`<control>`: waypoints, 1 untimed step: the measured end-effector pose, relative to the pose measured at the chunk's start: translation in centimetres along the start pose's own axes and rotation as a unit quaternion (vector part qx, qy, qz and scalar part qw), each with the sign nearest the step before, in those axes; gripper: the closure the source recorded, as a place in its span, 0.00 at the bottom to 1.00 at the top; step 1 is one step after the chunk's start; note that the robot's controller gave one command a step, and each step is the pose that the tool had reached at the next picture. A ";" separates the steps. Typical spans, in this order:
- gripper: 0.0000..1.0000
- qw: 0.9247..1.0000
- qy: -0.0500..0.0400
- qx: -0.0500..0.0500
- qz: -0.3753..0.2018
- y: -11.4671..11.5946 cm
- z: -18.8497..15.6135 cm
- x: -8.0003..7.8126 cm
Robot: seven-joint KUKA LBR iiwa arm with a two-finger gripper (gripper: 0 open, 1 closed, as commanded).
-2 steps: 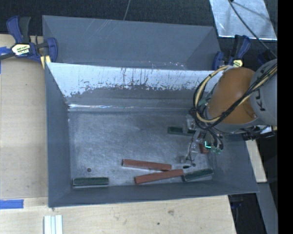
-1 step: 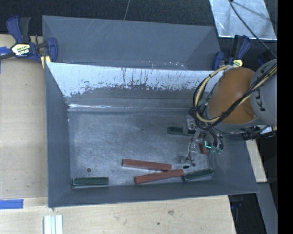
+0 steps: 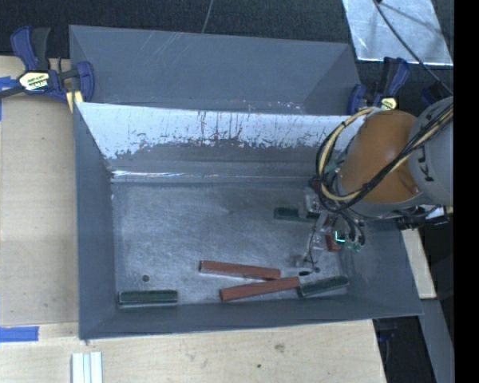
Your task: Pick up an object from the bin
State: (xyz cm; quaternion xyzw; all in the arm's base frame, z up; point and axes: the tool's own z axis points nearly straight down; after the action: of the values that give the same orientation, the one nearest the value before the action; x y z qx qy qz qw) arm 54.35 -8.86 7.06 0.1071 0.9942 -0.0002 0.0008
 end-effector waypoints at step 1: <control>0.00 1.000 0.000 0.000 0.000 0.0 0.0 0.0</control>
Offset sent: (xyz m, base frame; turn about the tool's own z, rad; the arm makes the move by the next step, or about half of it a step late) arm 0.0000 0.0000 0.0000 0.0000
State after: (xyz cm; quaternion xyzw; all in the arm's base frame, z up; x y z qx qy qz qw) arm 54.35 -8.85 7.06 0.1072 0.9942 -0.0002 0.0008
